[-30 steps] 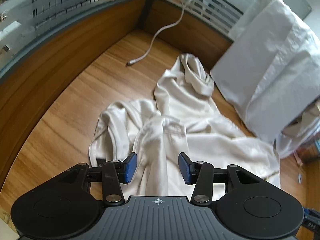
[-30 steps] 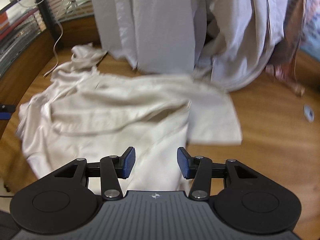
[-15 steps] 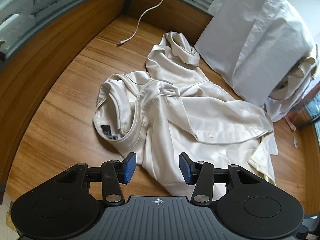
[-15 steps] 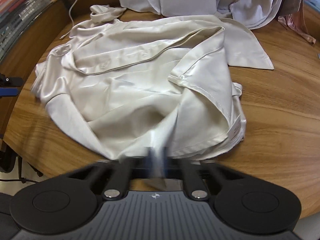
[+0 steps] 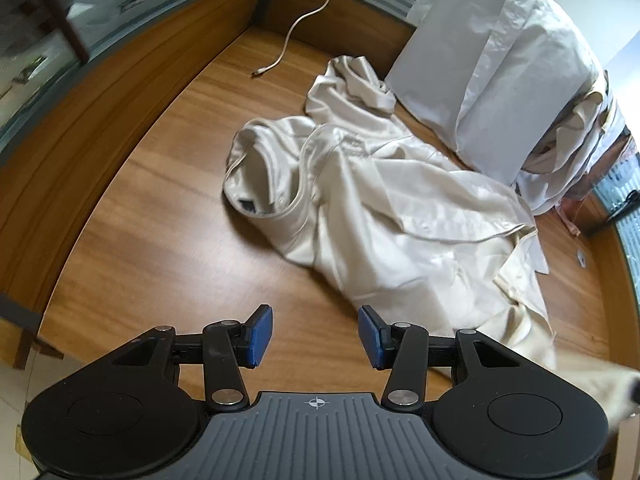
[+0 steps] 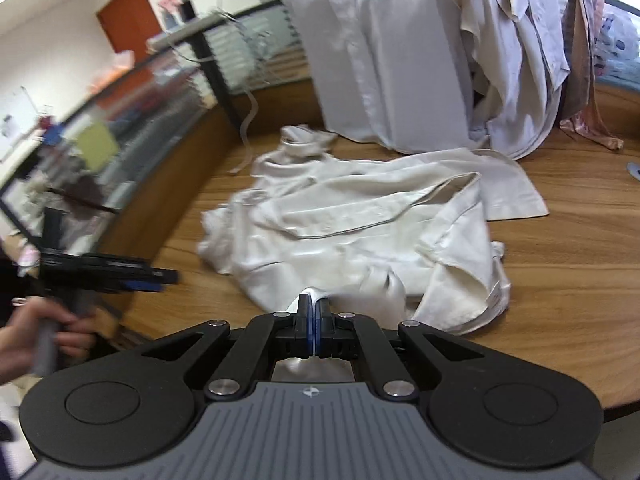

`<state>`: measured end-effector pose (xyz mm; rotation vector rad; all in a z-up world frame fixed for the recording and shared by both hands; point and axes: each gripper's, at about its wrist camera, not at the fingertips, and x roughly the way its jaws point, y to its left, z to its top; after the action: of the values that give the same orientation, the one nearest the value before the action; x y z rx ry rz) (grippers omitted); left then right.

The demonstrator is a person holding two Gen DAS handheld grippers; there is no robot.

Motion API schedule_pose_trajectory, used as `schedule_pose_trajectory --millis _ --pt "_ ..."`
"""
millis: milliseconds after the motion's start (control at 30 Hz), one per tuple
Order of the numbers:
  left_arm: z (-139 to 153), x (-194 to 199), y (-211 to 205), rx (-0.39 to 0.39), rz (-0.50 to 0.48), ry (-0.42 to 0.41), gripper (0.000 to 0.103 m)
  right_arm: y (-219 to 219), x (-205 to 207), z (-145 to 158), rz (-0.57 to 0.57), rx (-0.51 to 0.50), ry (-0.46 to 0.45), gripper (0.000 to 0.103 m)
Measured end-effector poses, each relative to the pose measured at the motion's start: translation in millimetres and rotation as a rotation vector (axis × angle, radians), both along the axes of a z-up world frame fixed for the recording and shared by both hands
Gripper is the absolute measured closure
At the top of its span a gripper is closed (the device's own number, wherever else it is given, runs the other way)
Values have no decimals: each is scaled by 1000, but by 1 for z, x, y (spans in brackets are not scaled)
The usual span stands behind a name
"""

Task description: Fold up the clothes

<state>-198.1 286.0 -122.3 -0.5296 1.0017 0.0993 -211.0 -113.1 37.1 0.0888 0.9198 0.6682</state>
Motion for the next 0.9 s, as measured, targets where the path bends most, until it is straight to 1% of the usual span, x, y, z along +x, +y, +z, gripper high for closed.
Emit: schedule_pose_trajectory --millis 67,200,300,333,367,400,467,533,633,667,733,800,900 --pt "-2 -4 1 3 -3 4 53 -3 -18 8 24 23 25 101" --pt "-6 -8 3 12 -16 10 53 -8 -55 11 69 -11 56 101" --pt "-9 -7 4 13 -16 11 53 -11 -73 -3 63 -90 89 92" --pt "-10 -7 4 13 -13 12 53 -12 -77 -7 61 -111 90 83" --pt "-11 -6 3 12 -11 13 53 -14 -81 -11 58 -130 92 79" --pt "-11 -5 3 9 -7 14 53 -15 -83 -13 49 -142 91 76" --pt "-12 -3 1 2 -3 13 53 -18 -86 -16 28 -158 90 76" --pt "-13 0 -2 -2 -6 11 53 -21 -87 -19 8 -165 84 69" --pt "-13 5 -10 -3 -15 5 48 -26 -88 -24 -18 -175 73 66" --pt "-12 6 -12 -3 -17 3 48 -27 -87 -26 -27 -177 70 65" --pt "-12 8 -18 -4 -20 3 47 -29 -83 -30 -48 -185 67 60" --pt "-13 11 -25 -7 -24 10 44 -31 -80 -35 -61 -193 63 60" --pt "-16 17 -37 -16 -31 24 43 -37 -72 -42 -83 -199 59 60"
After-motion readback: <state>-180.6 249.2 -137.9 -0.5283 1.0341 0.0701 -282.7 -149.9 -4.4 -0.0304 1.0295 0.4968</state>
